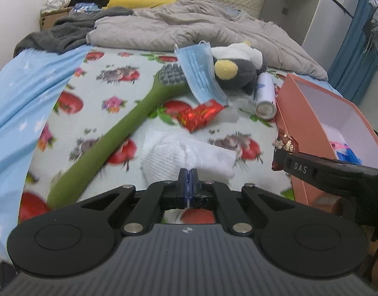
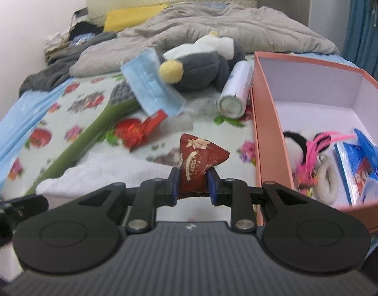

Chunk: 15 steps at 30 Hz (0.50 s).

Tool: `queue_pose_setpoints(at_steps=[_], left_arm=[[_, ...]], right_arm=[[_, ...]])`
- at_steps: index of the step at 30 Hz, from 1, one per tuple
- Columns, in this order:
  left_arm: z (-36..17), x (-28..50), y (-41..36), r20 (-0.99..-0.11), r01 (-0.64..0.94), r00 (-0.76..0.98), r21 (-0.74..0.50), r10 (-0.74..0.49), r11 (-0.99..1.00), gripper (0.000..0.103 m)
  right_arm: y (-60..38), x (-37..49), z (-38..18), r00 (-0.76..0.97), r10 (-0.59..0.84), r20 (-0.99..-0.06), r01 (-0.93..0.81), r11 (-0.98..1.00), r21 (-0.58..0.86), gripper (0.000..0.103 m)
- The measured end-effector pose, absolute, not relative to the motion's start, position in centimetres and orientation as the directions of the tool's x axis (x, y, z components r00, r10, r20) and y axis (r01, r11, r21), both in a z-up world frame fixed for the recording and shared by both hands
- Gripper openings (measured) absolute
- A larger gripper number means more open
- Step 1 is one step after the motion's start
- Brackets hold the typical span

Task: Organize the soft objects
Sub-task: 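Pinch the white wipe with the left gripper and lift it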

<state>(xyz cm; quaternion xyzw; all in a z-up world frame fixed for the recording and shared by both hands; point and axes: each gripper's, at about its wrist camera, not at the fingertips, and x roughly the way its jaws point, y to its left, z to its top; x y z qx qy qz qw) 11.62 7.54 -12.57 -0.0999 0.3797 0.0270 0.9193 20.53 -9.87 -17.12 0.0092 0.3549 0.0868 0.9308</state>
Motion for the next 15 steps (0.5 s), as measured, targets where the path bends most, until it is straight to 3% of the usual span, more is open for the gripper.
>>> queue_pose_setpoints(at_steps=[13, 14, 15], left_arm=[[-15.2, 5.6, 9.9, -0.755, -0.191, 0.652, -0.246, -0.064, 0.95, 0.003], [-15.3, 5.5, 10.0, -0.754, -0.197, 0.654, -0.257, -0.068, 0.946, 0.004], [-15.4, 5.4, 10.1, -0.753, -0.197, 0.654, -0.269, -0.078, 0.943, 0.012]], right_arm=[[-9.4, 18.1, -20.0, 0.612, 0.229, -0.757, -0.278, 0.958, 0.065, 0.029], [-9.5, 18.0, -20.2, 0.605, 0.233, -0.761, -0.283, 0.957, 0.068, 0.029], [-9.5, 18.0, -20.4, 0.596, 0.231, -0.769, -0.285, 0.956, 0.066, 0.029]])
